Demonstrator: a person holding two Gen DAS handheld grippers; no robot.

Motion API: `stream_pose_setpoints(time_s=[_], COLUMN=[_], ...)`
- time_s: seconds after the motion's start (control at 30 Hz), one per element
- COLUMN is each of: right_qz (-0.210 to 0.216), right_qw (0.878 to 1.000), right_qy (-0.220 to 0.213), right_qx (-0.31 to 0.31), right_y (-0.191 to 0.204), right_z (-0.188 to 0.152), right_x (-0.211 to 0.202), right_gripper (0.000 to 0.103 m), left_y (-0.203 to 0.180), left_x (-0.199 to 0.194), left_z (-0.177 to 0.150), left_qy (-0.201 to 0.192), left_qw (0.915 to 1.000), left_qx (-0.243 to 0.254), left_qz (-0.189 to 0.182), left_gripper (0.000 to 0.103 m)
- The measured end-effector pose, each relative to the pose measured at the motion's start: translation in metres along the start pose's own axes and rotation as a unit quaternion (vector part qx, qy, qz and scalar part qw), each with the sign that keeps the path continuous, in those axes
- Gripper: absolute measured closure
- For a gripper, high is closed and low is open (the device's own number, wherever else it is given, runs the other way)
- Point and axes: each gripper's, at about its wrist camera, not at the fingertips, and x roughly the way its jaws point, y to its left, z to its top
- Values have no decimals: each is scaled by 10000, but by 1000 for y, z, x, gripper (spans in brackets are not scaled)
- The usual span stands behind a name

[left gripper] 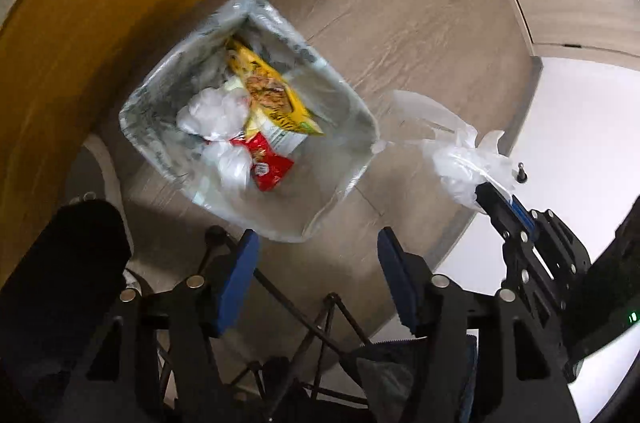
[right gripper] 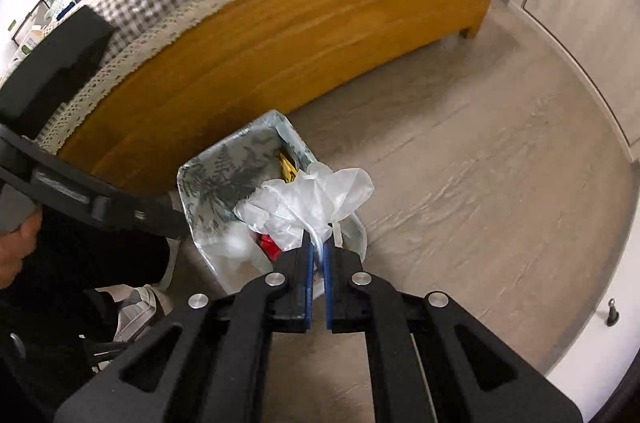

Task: Collect trash
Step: 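Carry both clear bags to the floor bin and open both tools over it, then move both tools back over the trash on the bed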

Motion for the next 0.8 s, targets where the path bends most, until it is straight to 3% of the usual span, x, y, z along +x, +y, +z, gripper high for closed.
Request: stream_pose_setpoints(time_s=[0.33,0.4,0.43,0.47,0.6,0.8], right_qz=[203,128,83,-23,-52,-329], right_qw=[9979,9973,9958,9938,9846,9897], right_qy=[576,720,900,1075,1288,1055], right_qx=[-208,-58,114,299,1183,914], right_y=[24,21,17,12,-16,-12], right_z=[-10,-13,-16,-16,-19,-5], right_x=[47,66,81,94,112,89], right_gripper=[98,83,47,35,35,35], left_y=[55,58,58,58,60,62], left_x=[-86,-92,-94,-95,-98,-102], left_z=[-13,-20,-24,-26,-37,-39], left_qy=[-1000,-1106,-1155,-1195,-1262,-1439], left_qw=[9930,9922,9919,9916,9914,9890], left_qx=[-552,-476,-423,-378,-229,-69], left_qz=[-305,-325,-326,-327,-249,-341], left_gripper=[44,44,44,44,44,39])
